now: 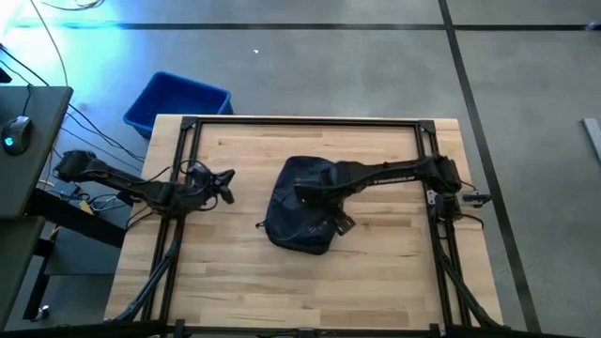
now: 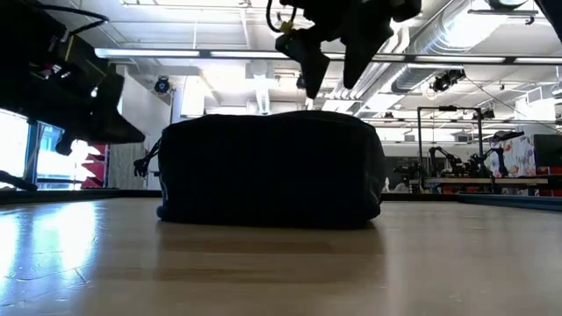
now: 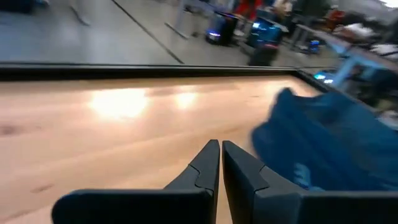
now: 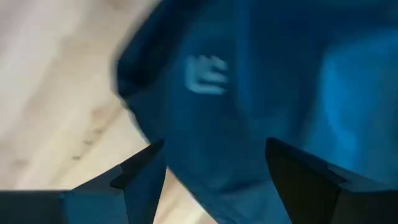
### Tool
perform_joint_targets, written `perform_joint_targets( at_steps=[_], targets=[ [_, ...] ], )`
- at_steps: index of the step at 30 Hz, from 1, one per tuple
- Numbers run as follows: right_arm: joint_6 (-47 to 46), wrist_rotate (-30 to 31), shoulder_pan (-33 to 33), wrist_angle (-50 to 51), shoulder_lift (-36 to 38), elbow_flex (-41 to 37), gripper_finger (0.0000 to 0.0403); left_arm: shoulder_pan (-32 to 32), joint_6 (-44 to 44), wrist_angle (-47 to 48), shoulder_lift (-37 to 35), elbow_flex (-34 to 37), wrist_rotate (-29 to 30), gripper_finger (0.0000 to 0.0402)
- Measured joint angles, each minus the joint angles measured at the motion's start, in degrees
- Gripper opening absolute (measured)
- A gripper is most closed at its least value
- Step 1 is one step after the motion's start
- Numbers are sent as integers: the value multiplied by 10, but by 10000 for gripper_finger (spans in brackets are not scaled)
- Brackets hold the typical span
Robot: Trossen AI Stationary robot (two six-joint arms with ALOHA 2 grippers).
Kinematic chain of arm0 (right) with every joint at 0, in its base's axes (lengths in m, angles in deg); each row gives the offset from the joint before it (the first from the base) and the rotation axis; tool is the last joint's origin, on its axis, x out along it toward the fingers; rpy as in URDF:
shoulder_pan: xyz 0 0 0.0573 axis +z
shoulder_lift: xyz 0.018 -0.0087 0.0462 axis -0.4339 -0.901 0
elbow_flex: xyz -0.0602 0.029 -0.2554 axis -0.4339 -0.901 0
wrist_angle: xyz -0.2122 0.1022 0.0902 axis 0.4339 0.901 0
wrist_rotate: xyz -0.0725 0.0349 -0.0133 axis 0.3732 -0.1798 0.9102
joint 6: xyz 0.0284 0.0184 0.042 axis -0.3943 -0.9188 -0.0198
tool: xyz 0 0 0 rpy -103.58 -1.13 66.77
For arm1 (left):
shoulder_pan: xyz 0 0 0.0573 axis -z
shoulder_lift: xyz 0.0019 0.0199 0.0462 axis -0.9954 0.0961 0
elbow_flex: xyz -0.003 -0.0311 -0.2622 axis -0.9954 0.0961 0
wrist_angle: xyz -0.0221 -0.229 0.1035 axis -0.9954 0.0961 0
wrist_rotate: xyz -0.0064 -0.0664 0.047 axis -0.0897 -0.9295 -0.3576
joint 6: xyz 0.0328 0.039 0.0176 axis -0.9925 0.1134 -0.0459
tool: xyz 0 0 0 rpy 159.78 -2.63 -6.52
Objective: Unpack backpack
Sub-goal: Open the black backpack on the table
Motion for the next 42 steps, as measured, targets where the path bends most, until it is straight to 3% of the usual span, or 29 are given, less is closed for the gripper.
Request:
perform_joint_targets(
  at_steps=[5, 9, 13, 16, 22, 26, 29, 32, 36, 42],
  targets=[
    [-12, -23, 8, 6, 0, 2, 239, -14, -44, -139, 28, 0, 14, 0],
    [-12, -23, 30, -47, -2, -3, 225, -16, -65, -170, 27, 0, -9, 0],
    [-10, 12, 55, -29, -11, -61, 212, -16, -103, -137, 29, 0, -71, 0],
    [-10, 40, 88, -28, -12, -136, 199, -14, -48, -142, 27, 0, -185, 0],
    [-128, 183, 163, -172, -12, -241, 161, -8, -29, -159, 28, 0, -259, 0],
    [-245, 190, 201, -278, -12, -236, 127, 29, 14, -147, 28, 0, -316, 0],
    [-336, 154, 212, -371, -12, -210, 99, 78, 43, -139, 36, 0, -307, 0],
    [-388, 128, 212, -454, -12, -175, 79, 127, 71, -140, 52, 0, -251, 0],
    [-416, 143, 205, -449, -12, -113, 73, 170, 121, -154, 79, 0, -182, 0],
    [-418, 196, 187, -411, -11, -36, 95, 193, 169, -170, 123, 0, -171, 2]
  ],
)
